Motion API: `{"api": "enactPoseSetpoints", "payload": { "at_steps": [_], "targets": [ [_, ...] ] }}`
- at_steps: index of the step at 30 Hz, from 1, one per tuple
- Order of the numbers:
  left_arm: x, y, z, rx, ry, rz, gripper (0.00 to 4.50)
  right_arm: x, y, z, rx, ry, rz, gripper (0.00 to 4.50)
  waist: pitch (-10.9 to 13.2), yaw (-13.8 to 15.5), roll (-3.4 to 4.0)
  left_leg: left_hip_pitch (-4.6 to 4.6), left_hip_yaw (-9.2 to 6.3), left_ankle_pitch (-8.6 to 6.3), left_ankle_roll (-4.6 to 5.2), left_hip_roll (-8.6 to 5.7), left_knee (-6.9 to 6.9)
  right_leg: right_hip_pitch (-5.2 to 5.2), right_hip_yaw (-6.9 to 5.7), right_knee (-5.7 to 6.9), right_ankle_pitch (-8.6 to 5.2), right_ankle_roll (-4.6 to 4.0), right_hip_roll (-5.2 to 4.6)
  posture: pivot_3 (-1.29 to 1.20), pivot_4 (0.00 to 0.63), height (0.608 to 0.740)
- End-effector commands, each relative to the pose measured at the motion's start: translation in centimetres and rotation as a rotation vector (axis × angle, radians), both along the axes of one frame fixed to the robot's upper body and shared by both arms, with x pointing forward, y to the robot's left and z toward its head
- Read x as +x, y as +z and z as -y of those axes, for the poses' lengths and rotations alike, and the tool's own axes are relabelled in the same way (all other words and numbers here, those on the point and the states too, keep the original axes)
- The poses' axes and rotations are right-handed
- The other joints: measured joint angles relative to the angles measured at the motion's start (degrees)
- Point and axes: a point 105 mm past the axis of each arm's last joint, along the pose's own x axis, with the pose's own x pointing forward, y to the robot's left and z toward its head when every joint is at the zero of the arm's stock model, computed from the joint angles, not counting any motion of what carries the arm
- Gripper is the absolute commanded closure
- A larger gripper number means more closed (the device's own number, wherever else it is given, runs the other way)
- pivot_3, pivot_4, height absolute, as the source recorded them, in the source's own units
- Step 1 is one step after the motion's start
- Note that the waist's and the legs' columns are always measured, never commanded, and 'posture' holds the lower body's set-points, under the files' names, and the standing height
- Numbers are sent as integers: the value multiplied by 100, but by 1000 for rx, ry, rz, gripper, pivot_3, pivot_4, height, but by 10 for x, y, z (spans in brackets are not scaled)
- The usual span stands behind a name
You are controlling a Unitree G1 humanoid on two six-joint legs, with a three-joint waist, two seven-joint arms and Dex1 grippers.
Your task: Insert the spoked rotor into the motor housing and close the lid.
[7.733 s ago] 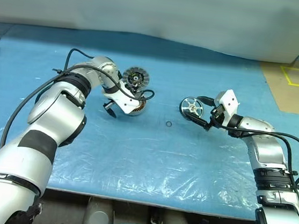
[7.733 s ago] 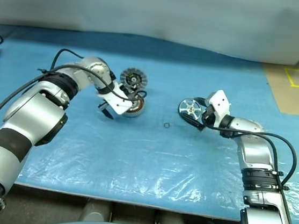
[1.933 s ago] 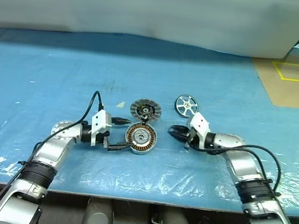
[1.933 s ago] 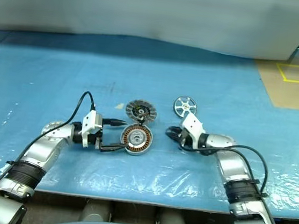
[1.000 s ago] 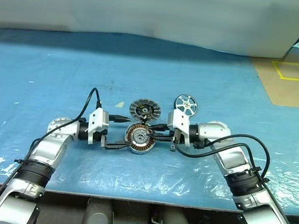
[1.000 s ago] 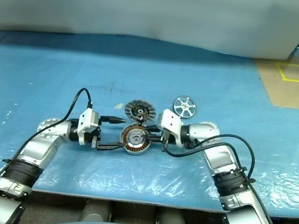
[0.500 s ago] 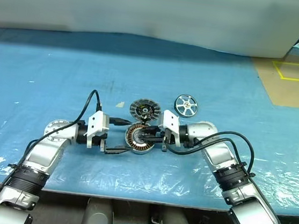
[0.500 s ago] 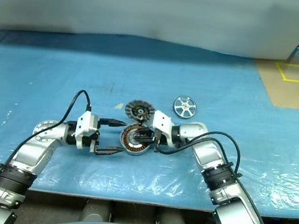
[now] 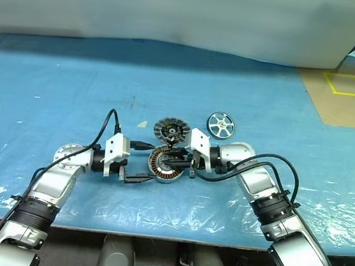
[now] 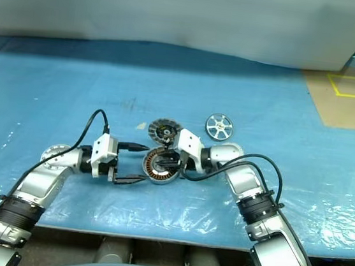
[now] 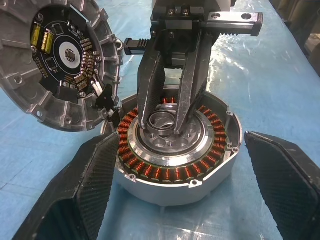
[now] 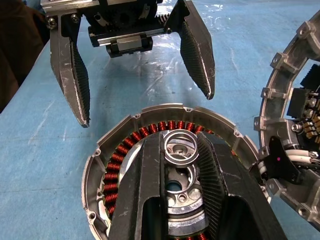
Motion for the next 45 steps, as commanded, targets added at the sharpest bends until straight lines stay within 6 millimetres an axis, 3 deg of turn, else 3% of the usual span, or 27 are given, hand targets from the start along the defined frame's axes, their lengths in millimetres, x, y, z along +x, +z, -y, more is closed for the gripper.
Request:
{"api": "enactPoseSetpoints", "payload": {
  "at_steps": [1, 35, 40, 45],
  "targets": [
    [0, 9, 0, -2, -16, 39, 273, -4, 8, -4, 15, 21, 26, 3944, 0, -1, 0, 0, 0, 0, 0, 0, 0, 0, 0, 0, 0, 0, 0, 0, 150, 740],
    [3, 10, 1, -4, 1, 49, 273, -7, 3, 1, -4, 8, -24, 3944, 0, 0, 0, -1, 0, 0, 0, 0, 1, 0, 0, 1, 4, 6, 0, 0, 150, 740],
    [3, 10, 1, -3, 2, 48, 273, -6, 5, 1, -3, 8, -9, 2350, 0, 0, 0, -1, 0, 0, 0, 0, 1, 0, 0, 1, 1, 1, 0, 0, 150, 740],
    [4, 9, 1, -1, 3, 48, 273, -6, 10, 1, 5, 11, 10, 2350, 0, 0, 0, -1, 0, 0, 0, 0, 0, 0, 0, 1, 2, 3, 0, 0, 150, 740]
  ]
}}
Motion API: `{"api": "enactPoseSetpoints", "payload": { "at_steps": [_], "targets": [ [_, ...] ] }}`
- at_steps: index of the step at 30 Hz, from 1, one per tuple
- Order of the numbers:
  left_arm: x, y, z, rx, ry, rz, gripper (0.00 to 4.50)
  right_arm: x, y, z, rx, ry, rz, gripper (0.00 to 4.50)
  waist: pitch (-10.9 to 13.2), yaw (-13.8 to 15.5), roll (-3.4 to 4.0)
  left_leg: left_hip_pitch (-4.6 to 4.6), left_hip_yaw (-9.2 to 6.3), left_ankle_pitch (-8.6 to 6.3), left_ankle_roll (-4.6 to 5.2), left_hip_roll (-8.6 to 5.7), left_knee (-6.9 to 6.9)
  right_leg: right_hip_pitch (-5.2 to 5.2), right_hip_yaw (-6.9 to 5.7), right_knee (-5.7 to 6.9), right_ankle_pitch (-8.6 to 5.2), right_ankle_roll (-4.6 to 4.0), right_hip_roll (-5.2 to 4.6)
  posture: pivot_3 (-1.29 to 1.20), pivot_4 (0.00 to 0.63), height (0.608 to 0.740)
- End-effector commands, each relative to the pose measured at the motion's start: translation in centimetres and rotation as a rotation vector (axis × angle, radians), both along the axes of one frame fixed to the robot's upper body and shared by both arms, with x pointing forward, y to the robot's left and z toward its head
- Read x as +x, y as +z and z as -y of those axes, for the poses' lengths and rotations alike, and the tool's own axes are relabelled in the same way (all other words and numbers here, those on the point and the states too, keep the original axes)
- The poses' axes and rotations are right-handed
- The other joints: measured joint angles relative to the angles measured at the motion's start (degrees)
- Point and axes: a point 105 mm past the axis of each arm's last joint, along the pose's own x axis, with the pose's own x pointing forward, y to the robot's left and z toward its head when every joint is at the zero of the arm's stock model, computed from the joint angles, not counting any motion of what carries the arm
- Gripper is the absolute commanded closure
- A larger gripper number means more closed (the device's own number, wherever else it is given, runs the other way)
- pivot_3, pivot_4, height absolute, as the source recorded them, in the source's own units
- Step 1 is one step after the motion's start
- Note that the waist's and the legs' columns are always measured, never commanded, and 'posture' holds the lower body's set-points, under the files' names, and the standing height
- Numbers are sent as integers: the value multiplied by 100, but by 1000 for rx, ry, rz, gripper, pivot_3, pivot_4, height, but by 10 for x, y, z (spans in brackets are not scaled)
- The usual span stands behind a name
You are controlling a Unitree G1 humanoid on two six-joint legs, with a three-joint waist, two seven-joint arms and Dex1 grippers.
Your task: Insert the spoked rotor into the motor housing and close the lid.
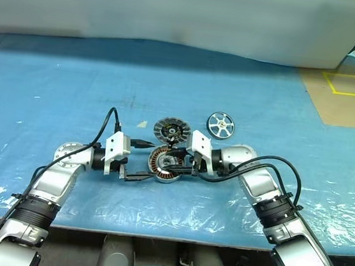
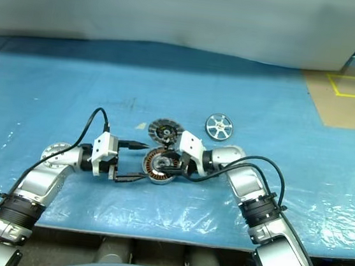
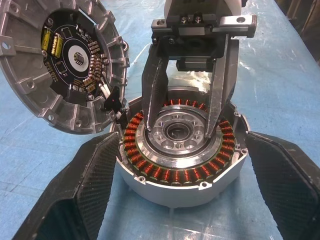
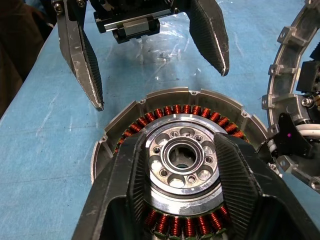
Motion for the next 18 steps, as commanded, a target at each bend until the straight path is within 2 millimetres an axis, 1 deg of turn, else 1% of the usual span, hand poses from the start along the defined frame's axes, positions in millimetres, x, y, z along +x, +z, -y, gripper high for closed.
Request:
{"api": "enactPoseSetpoints", "payload": {
  "at_steps": [1, 7, 10, 12, 13, 18],
  "targets": [
    [0, 8, 2, -2, -10, 36, 273, -3, 16, -4, 35, 33, 54, 2350, 0, 0, 0, 0, 0, 0, 0, 0, 0, 0, 0, 0, 0, 0, 0, 0, 150, 740],
    [0, 10, 2, -4, -11, 37, 273, -4, 21, -6, 66, 35, 52, 2350, 0, 0, 0, 1, 0, 0, 0, 0, 0, 0, 0, 0, -1, -2, 0, 0, 150, 740],
    [0, 9, 2, -5, -11, 35, 273, -4, 25, -3, 77, 26, 47, 2921, 0, 0, 0, 0, 0, 0, 0, 0, 0, 0, 0, 0, -1, -1, 0, 0, 150, 740],
    [0, 9, 3, -6, -10, 34, 273, -4, 27, 0, 81, 16, 43, 3589, 0, 1, 0, 1, 0, 0, 0, 0, 0, 0, 0, 0, 2, 4, 0, 0, 150, 740],
    [0, 8, 3, -7, -9, 33, 273, -4, 28, 4, 83, 6, 43, 3895, 0, 2, 0, 1, 0, 0, 0, 0, 0, 0, 0, 0, 2, 4, 0, 0, 150, 740],
    [1, 10, 3, -15, -5, 34, 273, -4, 37, 41, 67, -86, 44, 3895, 0, 34, 0, 1, -1, 0, 0, -3, 1, 1, 0, -3, 8, 13, -1, 0, 150, 740]
  ]
}}
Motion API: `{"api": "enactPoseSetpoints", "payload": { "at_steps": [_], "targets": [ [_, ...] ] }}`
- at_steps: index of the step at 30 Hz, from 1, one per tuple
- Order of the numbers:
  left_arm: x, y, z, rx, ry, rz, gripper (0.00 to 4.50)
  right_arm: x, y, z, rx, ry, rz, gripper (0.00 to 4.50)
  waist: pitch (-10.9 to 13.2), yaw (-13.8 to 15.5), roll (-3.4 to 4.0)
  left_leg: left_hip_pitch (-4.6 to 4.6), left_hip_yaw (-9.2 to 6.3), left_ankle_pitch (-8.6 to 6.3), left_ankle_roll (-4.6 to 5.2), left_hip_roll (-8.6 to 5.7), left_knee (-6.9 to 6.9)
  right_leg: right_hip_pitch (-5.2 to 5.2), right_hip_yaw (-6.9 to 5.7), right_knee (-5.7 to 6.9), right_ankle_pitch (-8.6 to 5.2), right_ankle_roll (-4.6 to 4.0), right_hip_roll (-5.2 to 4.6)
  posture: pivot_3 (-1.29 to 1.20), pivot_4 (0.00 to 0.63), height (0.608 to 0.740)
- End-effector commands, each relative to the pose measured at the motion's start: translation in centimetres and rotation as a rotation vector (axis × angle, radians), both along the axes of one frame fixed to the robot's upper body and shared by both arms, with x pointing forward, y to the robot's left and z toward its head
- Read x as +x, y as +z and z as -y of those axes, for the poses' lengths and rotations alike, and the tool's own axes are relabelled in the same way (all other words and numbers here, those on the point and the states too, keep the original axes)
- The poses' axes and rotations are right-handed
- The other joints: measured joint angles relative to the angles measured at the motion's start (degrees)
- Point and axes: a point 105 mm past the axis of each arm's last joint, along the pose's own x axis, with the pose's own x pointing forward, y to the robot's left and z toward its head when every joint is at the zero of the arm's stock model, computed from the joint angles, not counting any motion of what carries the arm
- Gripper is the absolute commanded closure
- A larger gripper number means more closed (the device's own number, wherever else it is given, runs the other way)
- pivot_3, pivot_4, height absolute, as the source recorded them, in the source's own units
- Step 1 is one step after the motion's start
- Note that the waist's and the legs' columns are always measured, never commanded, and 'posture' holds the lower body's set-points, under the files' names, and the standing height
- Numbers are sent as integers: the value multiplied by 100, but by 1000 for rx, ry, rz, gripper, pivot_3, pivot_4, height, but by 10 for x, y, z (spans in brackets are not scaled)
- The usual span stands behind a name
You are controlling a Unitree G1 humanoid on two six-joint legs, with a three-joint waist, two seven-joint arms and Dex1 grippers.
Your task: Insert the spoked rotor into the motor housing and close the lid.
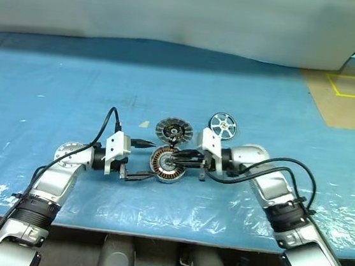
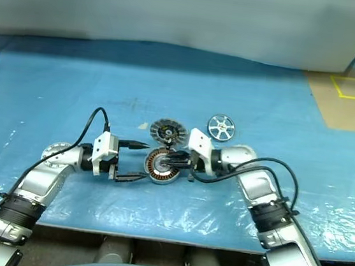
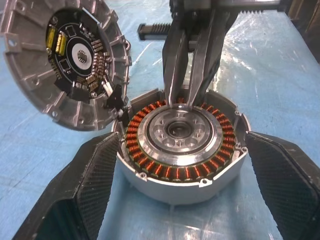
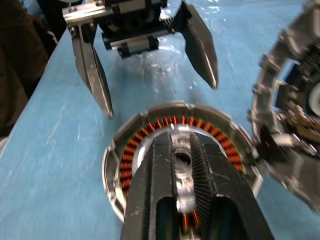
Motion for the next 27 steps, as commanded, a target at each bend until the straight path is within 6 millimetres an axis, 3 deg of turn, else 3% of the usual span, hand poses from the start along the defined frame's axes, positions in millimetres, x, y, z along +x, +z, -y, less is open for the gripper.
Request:
{"api": "enactPoseSetpoints", "payload": {
  "at_steps": [1, 4, 7, 10, 16, 27],
  "targets": [
    [1, 9, 3, -14, -8, 37, 273, 2, 25, 22, 56, -64, 33, 3895, 0, -11, 0, -1, 0, 0, 0, 0, 1, 0, 1, 0, 2, 4, 0, 0, 150, 740],
    [1, 7, 3, -18, -4, 36, 273, 16, 31, 52, 49, -186, 45, 3895, 0, -32, 0, -5, 1, 0, 0, 2, -1, 2, 1, 3, 2, 4, 2, 0, 150, 740],
    [1, 8, 3, -23, -5, 38, 273, 43, 33, 88, -12, -361, 100, 3895, 0, -37, 0, -2, 2, 0, 0, 2, 1, 5, 2, 3, -8, -14, 2, 0, 150, 740],
    [1, 8, 4, -24, -7, 39, 273, 63, 35, 107, -56, -453, 155, 3895, 0, -41, 0, -2, 4, 0, 0, -1, 7, 5, 5, 3, -8, -15, 1, 0, 150, 740],
    [5, 10, 7, -26, -3, 45, 273, 84, 26, 120, -102, -521, 186, 3895, 0, -33, 1, -6, 4, 9, 13, -1, 5, 1, 4, 4, -7, -16, 2, 0, 150, 740],
    [8, 1, 2, -19, 19, 40, 273, 94, 13, 129, -121, -561, 169, 3895, 0, -26, 1, -9, 4, 12, 20, 1, 6, 0, 1, 6, -8, -18, 2, 0, 150, 740]
  ]
}}
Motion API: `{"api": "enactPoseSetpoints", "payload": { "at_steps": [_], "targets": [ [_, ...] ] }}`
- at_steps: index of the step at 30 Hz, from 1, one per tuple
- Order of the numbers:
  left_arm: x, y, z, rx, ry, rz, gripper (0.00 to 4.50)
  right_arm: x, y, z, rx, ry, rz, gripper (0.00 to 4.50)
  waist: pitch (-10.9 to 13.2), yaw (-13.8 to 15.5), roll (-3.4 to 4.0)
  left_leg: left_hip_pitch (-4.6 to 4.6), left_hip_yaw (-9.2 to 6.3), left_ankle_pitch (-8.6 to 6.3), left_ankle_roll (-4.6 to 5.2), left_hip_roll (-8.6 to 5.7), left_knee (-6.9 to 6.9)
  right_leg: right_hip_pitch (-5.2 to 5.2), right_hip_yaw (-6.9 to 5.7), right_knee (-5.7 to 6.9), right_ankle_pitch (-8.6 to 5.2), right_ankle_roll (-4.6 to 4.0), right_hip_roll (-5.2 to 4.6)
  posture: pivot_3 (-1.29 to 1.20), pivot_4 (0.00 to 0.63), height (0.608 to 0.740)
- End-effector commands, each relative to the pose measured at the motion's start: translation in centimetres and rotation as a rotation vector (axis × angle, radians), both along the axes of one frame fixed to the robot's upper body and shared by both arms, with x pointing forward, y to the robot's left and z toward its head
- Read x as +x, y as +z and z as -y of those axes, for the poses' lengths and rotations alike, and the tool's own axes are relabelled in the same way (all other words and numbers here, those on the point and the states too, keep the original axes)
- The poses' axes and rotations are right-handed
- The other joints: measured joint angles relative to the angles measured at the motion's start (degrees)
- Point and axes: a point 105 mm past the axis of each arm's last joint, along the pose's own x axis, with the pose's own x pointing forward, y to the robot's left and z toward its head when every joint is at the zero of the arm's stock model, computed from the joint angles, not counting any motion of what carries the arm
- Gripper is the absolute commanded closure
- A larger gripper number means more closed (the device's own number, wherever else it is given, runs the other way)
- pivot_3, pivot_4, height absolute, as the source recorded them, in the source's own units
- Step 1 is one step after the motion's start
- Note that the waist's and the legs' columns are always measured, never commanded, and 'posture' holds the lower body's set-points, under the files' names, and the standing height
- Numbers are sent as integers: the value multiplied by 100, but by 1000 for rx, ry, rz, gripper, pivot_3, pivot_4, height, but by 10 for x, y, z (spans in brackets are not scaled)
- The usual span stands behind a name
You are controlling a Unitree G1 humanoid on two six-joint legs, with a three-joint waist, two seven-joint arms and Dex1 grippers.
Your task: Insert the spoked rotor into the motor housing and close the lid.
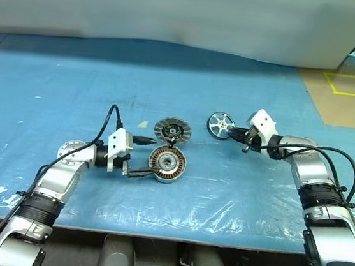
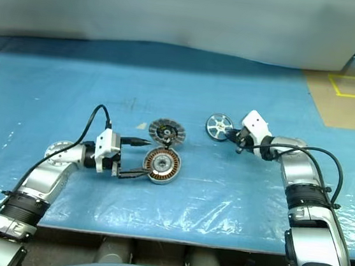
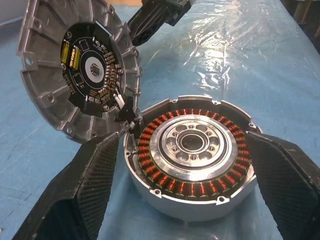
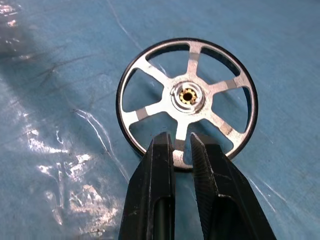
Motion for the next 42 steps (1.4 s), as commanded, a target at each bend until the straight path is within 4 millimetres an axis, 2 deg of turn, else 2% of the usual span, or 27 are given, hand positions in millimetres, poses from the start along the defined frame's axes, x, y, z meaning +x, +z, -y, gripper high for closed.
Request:
{"api": "enactPoseSetpoints", "payload": {
  "at_steps": [1, 5, 11, 15, 18, 20, 25, 32, 36, 42],
  "targets": [
    [1, 0, -1, -1, -1, 24, 273, 7, 13, -2, 6, 4, 56, 3895, 0, -1, 0, 0, 0, 0, 0, 1, 1, 0, 0, 0, 0, 0, 0, 0, 150, 740],
    [3, -2, -2, 2, -1, 25, 273, 10, 11, -4, 11, -1, 56, 3895, 0, 3, 0, 1, 1, 0, 1, 1, 4, 0, 0, 1, 0, -1, 0, 0, 150, 740],
    [-1, 8, -3, 3, -8, 39, 273, 14, 7, -11, 18, -4, 50, 3895, 0, 3, 0, -1, 1, 0, 2, 3, 4, -3, 0, 1, 0, -1, 0, 0, 150, 740],
    [-4, 3, -3, 8, -2, 33, 273, 14, 4, -14, 38, 0, 23, 3895, 0, 1, 0, -1, 1, 0, 2, 3, 4, -3, -1, 1, 0, -2, 0, 0, 150, 740],
    [-4, -5, -4, 12, 4, 26, 273, 11, 1, -12, 28, 4, 10, 4480, 0, 3, 0, -1, 1, 0, 2, 3, 4, -3, -1, 1, 0, -2, 0, 0, 150, 740],
    [-4, -7, -5, 14, 5, 24, 273, 8, 7, -12, 57, 19, 32, 4480, 0, 4, 0, -1, 1, 0, 2, 3, 4, -3, -1, 1, 0, -2, 0, 0, 150, 740],
    [-4, -2, -5, 19, -12, 26, 273, -21, 27, -15, 169, 132, 36, 4480, 0, 23, 0, 0, 1, -2, 7, 4, 4, -6, -2, 0, 0, -1, 0, 0, 150, 740],
    [-8, -5, -4, 30, -31, 12, 273, -67, 27, -15, 167, 295, -66, 4480, 0, 20, 0, -2, 1, -6, 14, 4, -1, -2, -3, -6, 0, -1, 0, 0, 150, 740],
    [-10, -5, -4, 30, -37, 12, 273, -91, 26, -35, 177, 418, -113, 4480, 0, -4, 1, 0, 5, -7, 16, 5, -1, -3, 0, -9, -1, -1, 0, 0, 150, 740],
    [-11, -1, -2, 29, -41, 11, 273, -108, 39, -76, 226, 562, -107, 4480, 0, 13, 1, 3, 5, -15, 31, 6, 1, -3, -1, -8, -1, -1, -2, 0, 150, 740]
  ]
}}
